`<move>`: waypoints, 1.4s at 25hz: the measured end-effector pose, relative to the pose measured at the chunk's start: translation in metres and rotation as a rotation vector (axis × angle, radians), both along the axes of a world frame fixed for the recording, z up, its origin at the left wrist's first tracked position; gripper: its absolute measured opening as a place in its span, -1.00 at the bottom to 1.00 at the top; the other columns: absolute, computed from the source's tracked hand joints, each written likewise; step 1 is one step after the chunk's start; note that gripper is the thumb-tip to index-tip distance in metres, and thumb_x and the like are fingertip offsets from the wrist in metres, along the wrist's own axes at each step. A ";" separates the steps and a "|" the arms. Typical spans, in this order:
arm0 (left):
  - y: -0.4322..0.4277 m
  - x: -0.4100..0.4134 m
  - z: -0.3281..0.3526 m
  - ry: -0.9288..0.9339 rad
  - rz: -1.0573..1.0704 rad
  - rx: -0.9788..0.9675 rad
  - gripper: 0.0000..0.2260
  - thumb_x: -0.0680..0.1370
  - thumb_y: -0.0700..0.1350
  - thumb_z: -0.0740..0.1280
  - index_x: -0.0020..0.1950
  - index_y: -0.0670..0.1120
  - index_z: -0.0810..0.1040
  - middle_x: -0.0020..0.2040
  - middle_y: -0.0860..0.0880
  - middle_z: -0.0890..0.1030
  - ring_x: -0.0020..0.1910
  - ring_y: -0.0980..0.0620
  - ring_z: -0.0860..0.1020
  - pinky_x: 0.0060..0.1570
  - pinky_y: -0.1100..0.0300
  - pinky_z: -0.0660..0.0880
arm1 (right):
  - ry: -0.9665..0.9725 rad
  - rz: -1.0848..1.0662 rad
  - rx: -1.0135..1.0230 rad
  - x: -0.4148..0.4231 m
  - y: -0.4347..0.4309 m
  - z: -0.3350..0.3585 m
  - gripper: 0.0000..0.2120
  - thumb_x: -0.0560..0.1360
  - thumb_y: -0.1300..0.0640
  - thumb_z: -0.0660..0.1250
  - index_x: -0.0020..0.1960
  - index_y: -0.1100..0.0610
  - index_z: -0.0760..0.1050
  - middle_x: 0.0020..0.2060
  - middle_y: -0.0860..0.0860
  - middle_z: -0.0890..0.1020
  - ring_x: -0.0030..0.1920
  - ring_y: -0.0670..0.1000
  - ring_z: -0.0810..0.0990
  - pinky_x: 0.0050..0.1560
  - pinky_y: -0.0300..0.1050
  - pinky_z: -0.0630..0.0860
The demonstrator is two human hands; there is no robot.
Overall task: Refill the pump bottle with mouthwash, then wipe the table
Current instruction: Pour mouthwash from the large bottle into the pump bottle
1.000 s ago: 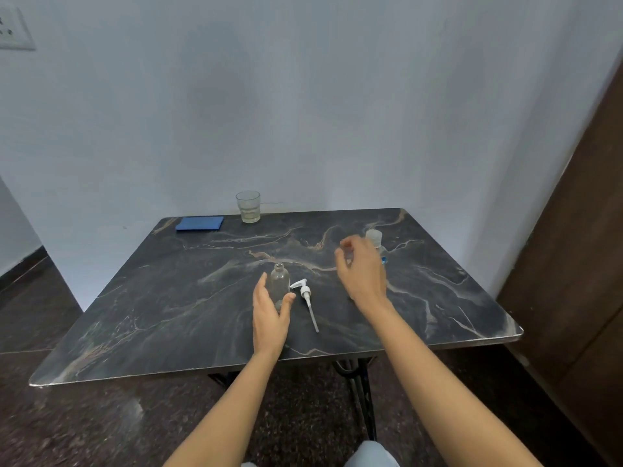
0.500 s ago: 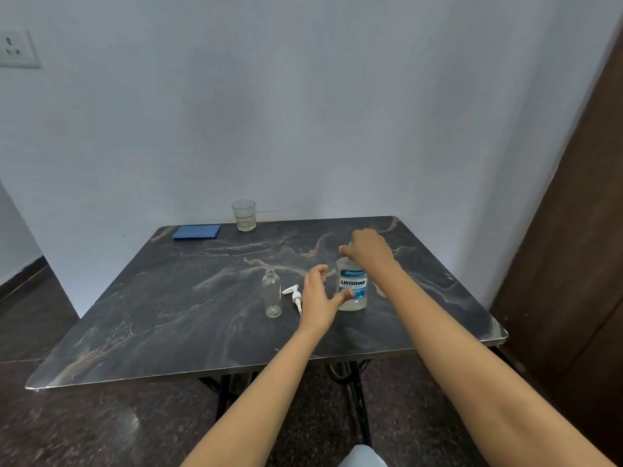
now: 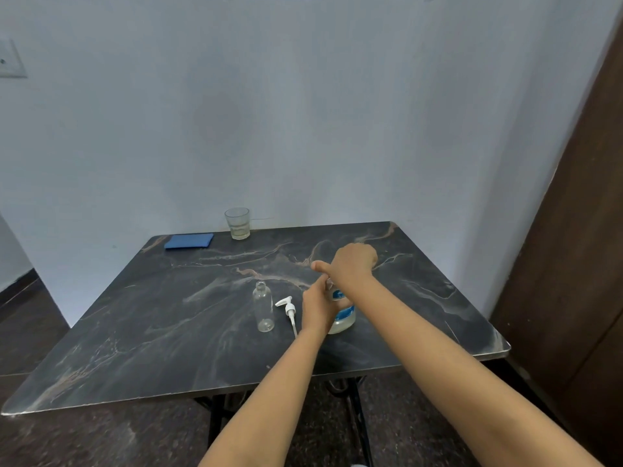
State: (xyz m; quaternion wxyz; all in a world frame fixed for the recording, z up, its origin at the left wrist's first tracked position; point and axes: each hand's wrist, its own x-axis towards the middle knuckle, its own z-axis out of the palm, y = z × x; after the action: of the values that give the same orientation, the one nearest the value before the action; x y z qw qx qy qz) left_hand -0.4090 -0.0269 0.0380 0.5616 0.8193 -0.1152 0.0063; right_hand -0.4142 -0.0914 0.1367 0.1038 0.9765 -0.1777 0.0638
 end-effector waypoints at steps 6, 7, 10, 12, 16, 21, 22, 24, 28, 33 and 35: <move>0.013 0.019 -0.006 0.109 -0.187 -0.064 -0.80 0.45 -0.30 0.42 -0.03 -0.03 0.60 -0.07 0.06 0.65 -0.02 0.12 0.62 -0.02 0.27 0.58 | -0.215 0.316 -0.047 0.003 -0.024 -0.015 -0.48 0.59 -0.06 -0.01 -0.48 0.13 0.25 -0.54 -0.02 0.31 -0.51 -0.03 0.29 -0.46 -0.21 0.17; 0.015 0.023 -0.005 0.120 -0.235 -0.030 -0.75 0.43 -0.26 0.47 0.01 0.01 0.58 -0.07 0.12 0.65 -0.05 0.20 0.61 -0.05 0.33 0.57 | -0.202 0.387 -0.064 0.005 -0.030 -0.015 -0.49 0.58 -0.06 -0.02 -0.49 0.12 0.24 -0.55 -0.03 0.31 -0.50 -0.01 0.31 -0.45 -0.21 0.16; 0.020 0.029 -0.004 0.105 -0.327 -0.011 -0.69 0.38 -0.20 0.53 0.03 0.07 0.57 -0.02 0.09 0.67 0.01 0.14 0.63 0.09 0.19 0.56 | -0.167 0.597 -0.094 0.010 -0.045 -0.013 -0.52 0.53 -0.15 -0.10 -0.46 0.09 0.16 -0.56 -0.05 0.27 -0.52 -0.02 0.24 -0.46 -0.20 0.10; 0.020 0.034 -0.007 0.094 -0.352 0.014 -0.67 0.38 -0.16 0.53 0.09 0.05 0.57 0.03 0.09 0.67 0.07 0.11 0.62 0.13 0.15 0.55 | -0.158 0.715 -0.125 0.013 -0.052 -0.010 -0.53 0.44 -0.19 -0.21 -0.45 0.09 0.15 -0.58 -0.05 0.25 -0.55 -0.05 0.17 -0.47 -0.18 0.07; 0.022 0.032 -0.001 0.081 -0.377 0.064 -0.67 0.40 -0.16 0.52 0.11 0.01 0.54 0.00 0.16 0.63 0.01 0.21 0.60 -0.02 0.34 0.54 | -0.040 0.814 -0.124 0.016 -0.054 0.005 -0.52 0.51 -0.17 -0.09 -0.45 0.10 0.19 -0.58 -0.06 0.25 -0.55 -0.06 0.15 -0.46 -0.17 0.14; 0.016 0.029 -0.012 0.045 -0.199 0.026 -0.73 0.39 -0.24 0.51 0.02 -0.03 0.57 -0.04 0.02 0.67 -0.09 0.13 0.63 -0.09 0.30 0.55 | 0.049 0.306 -0.185 0.013 -0.014 0.008 -0.36 0.55 -0.32 -0.09 -0.46 0.13 0.28 -0.51 -0.03 0.31 -0.47 -0.03 0.32 -0.43 -0.20 0.25; 0.015 0.028 -0.013 0.014 -0.170 0.048 -0.75 0.39 -0.23 0.52 -0.01 -0.05 0.56 -0.14 0.06 0.64 -0.18 0.16 0.59 -0.16 0.36 0.51 | 0.058 0.235 -0.180 0.012 -0.004 0.005 -0.37 0.57 -0.28 -0.08 -0.42 0.13 0.34 -0.50 -0.04 0.32 -0.50 -0.05 0.27 -0.47 -0.22 0.16; 0.014 0.027 -0.018 -0.009 -0.177 0.042 -0.81 0.43 -0.32 0.45 -0.07 -0.12 0.51 -0.25 0.06 0.56 -0.28 0.19 0.49 -0.29 0.41 0.46 | 0.038 0.236 -0.195 0.012 0.004 -0.005 -0.54 0.63 -0.06 -0.01 -0.21 0.13 0.53 -0.40 -0.04 0.43 -0.45 -0.06 0.30 -0.47 -0.20 0.10; 0.020 0.029 -0.013 -0.012 -0.242 0.043 -0.76 0.44 -0.21 0.47 0.00 0.05 0.53 -0.02 0.08 0.62 -0.01 0.15 0.59 -0.03 0.29 0.51 | 0.005 0.469 -0.270 0.003 -0.016 -0.003 -0.70 0.58 0.10 0.06 -0.22 0.12 0.48 -0.41 -0.04 0.42 -0.39 0.00 0.42 -0.42 -0.16 0.33; 0.020 0.028 -0.010 0.018 -0.283 0.011 -0.68 0.41 -0.13 0.51 0.09 0.09 0.52 0.05 0.09 0.63 0.08 0.13 0.58 0.06 0.24 0.52 | -0.063 0.654 -0.187 0.007 -0.034 -0.001 -0.57 0.59 0.05 0.02 -0.45 0.10 0.19 -0.51 -0.04 0.33 -0.48 0.00 0.33 -0.32 -0.10 0.41; 0.022 0.027 -0.007 0.030 -0.297 0.020 -0.68 0.41 -0.12 0.51 0.09 0.09 0.53 0.03 0.11 0.64 0.07 0.14 0.59 0.01 0.29 0.52 | -0.054 0.703 -0.195 0.012 -0.038 -0.004 -0.58 0.58 0.03 0.02 -0.45 0.10 0.17 -0.52 -0.05 0.31 -0.52 -0.03 0.24 -0.41 -0.14 0.26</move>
State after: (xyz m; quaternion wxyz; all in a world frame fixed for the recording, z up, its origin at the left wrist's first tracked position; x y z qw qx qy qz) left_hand -0.3823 -0.0050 0.0307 0.5497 0.7989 -0.2266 -0.0902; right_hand -0.4018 -0.1298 0.1325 0.1632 0.9614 0.1732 0.1380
